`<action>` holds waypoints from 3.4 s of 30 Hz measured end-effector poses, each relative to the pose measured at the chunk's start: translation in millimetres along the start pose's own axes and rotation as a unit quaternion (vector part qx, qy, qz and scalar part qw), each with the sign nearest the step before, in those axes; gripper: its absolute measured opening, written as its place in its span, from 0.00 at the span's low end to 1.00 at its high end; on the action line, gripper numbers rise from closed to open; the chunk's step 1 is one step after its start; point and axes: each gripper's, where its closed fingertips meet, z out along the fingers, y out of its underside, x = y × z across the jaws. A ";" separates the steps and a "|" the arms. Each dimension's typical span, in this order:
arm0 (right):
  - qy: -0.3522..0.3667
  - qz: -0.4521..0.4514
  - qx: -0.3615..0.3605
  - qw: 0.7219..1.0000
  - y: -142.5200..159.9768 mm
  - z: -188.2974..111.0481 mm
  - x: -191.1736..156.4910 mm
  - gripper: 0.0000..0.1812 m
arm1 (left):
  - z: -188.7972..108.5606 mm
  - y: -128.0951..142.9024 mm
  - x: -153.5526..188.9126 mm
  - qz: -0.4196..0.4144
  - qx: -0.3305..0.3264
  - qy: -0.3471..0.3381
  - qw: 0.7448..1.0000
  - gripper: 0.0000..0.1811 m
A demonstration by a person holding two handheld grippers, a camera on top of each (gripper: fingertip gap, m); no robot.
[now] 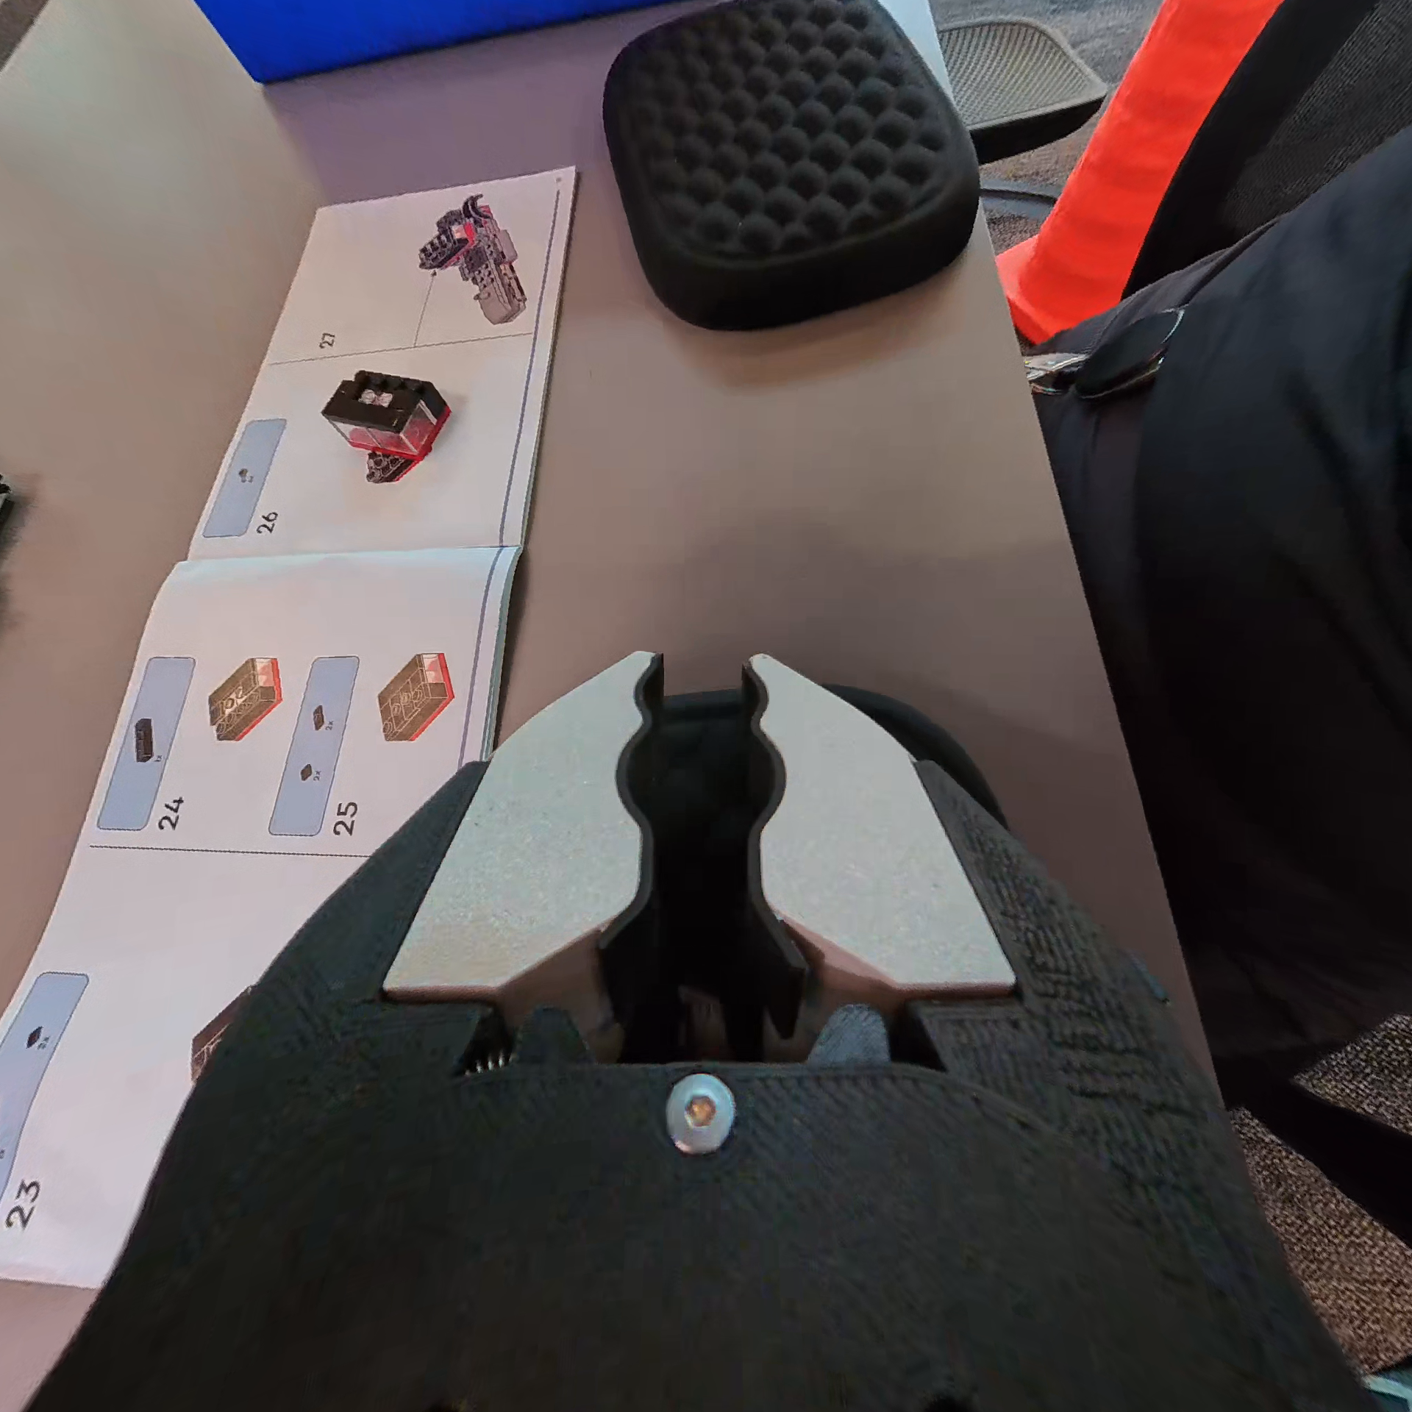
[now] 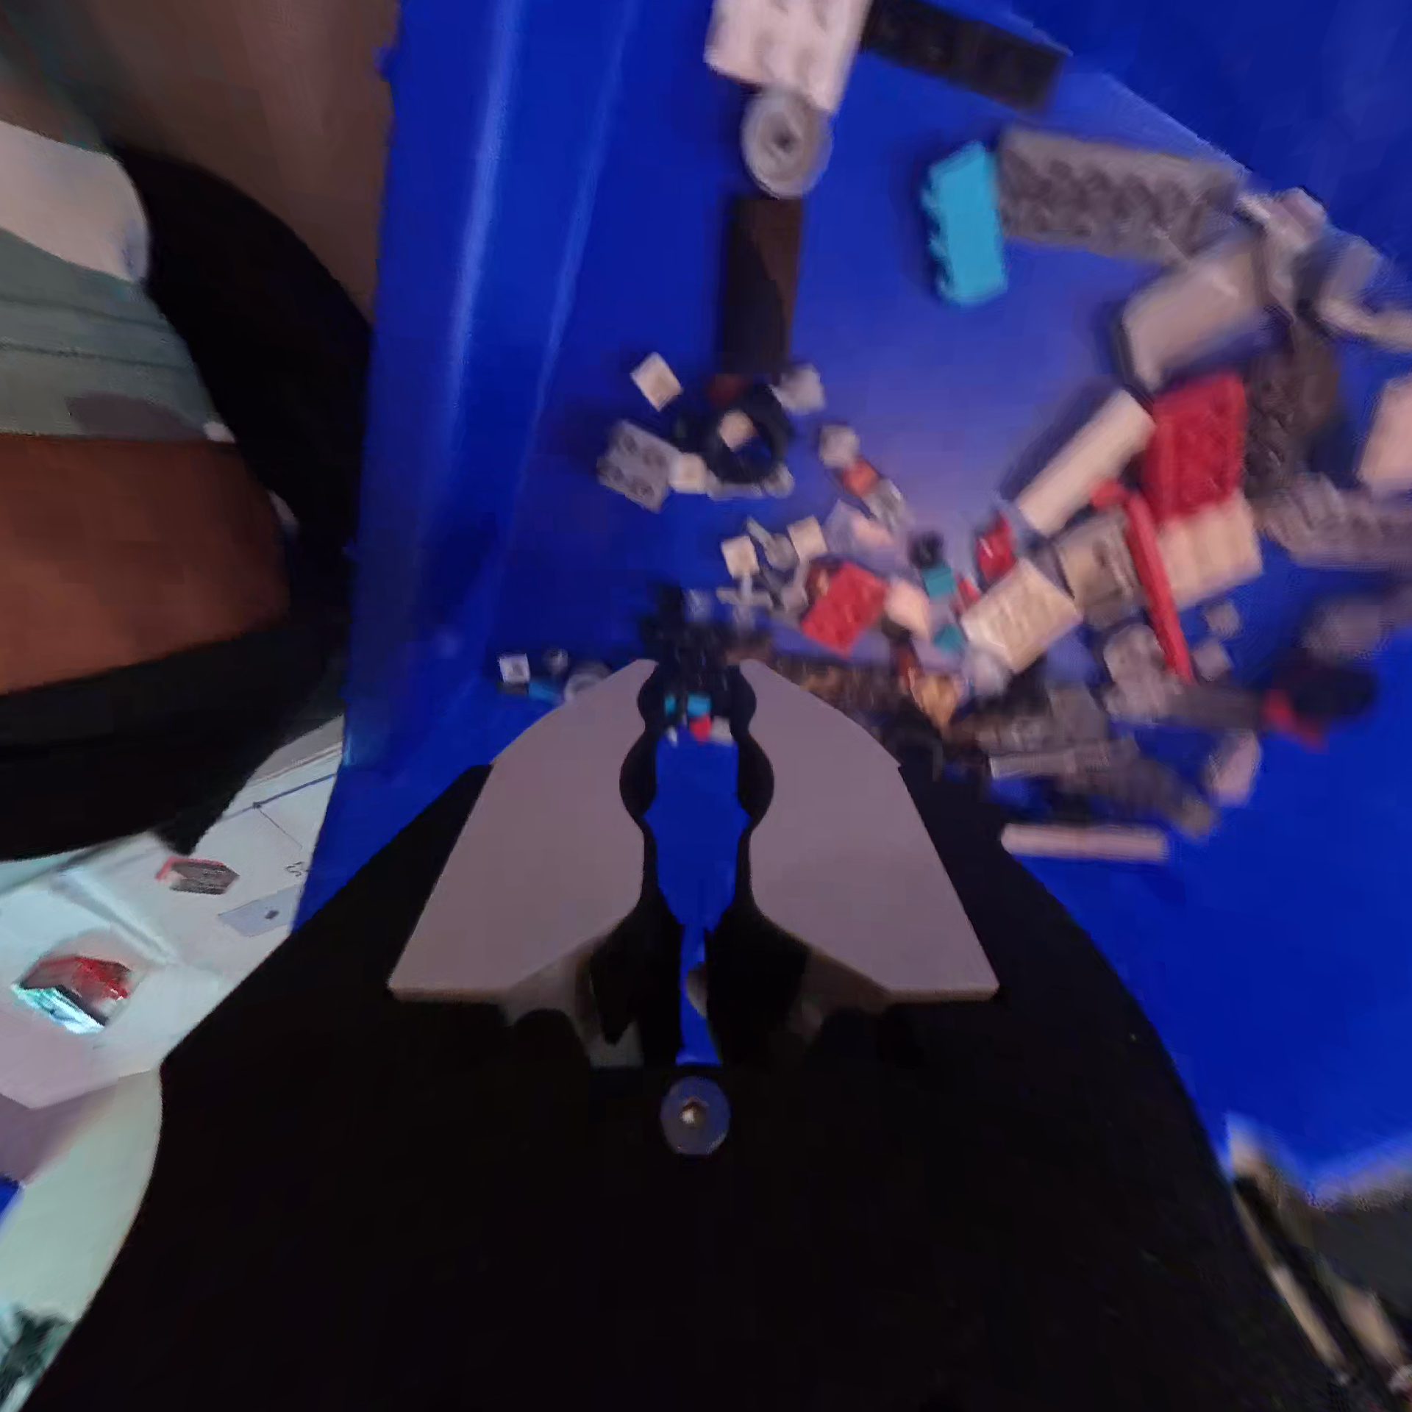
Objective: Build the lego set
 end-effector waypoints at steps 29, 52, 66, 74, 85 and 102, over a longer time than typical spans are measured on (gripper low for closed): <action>0.484 0.514 0.343 0.619 200.8 -47.3 -341.9 0.27 | -189.7 113.8 -63.4 -0.433 -0.264 -0.304 0.806 0.08; 0.473 0.506 0.341 0.636 193.9 -41.1 -341.0 0.26 | -173.6 155.4 -53.2 -0.424 -0.279 -0.281 0.815 0.00; 0.467 0.488 0.381 0.632 187.9 -49.2 -339.1 0.27 | -172.4 127.2 -39.5 -0.239 -0.317 -0.090 0.913 0.07; 0.467 0.480 0.429 0.607 194.0 -54.3 -328.7 0.29 | -169.2 114.8 -46.6 0.007 -0.288 0.067 0.955 0.10; 0.471 0.530 0.390 0.587 220.5 -39.1 -327.8 0.30 | -139.7 121.9 -48.8 0.113 -0.188 0.144 0.965 0.12; 0.473 0.508 0.385 0.608 208.6 -45.0 -320.1 0.27 | -192.5 83.9 -94.2 -0.069 -0.289 -0.160 0.941 0.04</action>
